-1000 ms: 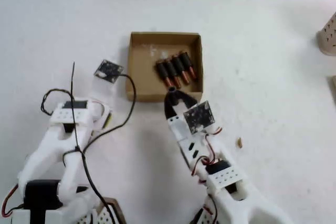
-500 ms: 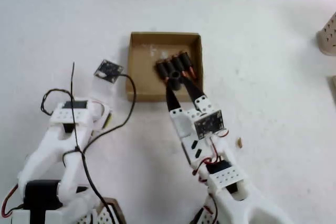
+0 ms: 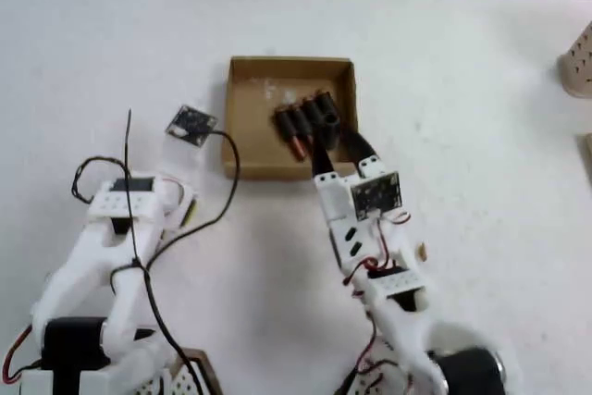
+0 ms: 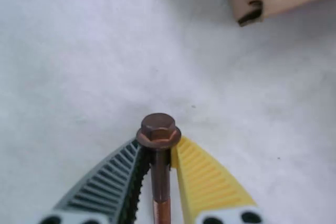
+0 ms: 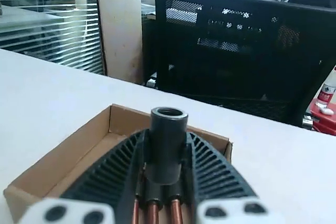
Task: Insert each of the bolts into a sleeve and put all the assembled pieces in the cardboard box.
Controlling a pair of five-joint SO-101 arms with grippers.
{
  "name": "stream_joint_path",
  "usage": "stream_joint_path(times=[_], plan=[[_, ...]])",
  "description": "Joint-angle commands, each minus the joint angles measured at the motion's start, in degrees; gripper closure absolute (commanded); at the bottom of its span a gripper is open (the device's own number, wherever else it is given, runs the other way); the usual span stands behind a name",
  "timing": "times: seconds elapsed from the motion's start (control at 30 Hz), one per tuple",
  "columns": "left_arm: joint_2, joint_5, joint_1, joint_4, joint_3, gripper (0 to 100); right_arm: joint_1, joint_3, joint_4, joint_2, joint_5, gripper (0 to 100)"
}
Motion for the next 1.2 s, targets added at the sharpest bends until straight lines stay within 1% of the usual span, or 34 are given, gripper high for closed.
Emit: stream_joint_path(times=[0.0,0.17,0.3,0.4,0.53,0.67,0.77,0.93,1.07,1.17], plan=[[-2.8,0.1,-0.7,-1.5,-0.2,98,0.4,-4.3,-12.4,10.3,-0.4,98.3],[-2.8,0.1,-0.6,-1.5,-0.2,98,0.3,-6.9,-24.2,23.3,-0.4,98.3],[-2.8,0.1,-0.5,-1.5,-0.2,98,-0.2,-8.3,-31.0,29.3,-0.4,98.3],[-2.8,0.1,-0.4,-1.5,-0.2,98,-3.3,-8.2,-34.2,32.8,-0.4,98.3],[-2.8,0.1,-0.4,-1.7,-0.2,98,-10.8,-6.4,-37.8,37.6,-0.4,98.3],[-2.9,0.2,-0.5,-3.0,0.1,98,-17.1,-5.3,-39.3,41.5,-0.4,98.3],[-2.9,0.2,-0.6,-3.0,0.1,98,-19.6,-4.3,-39.4,42.6,-0.4,98.3],[-2.9,0.3,-0.5,-3.1,0.0,98,-21.1,-0.4,-41.0,42.0,-0.5,98.3],[-2.9,0.3,-0.4,-3.1,0.0,98,-21.6,4.0,-41.2,40.0,-6.2,98.3],[-2.9,0.3,-0.4,-3.1,-0.1,98,-21.2,6.8,-41.2,37.1,-7.8,98.3]])
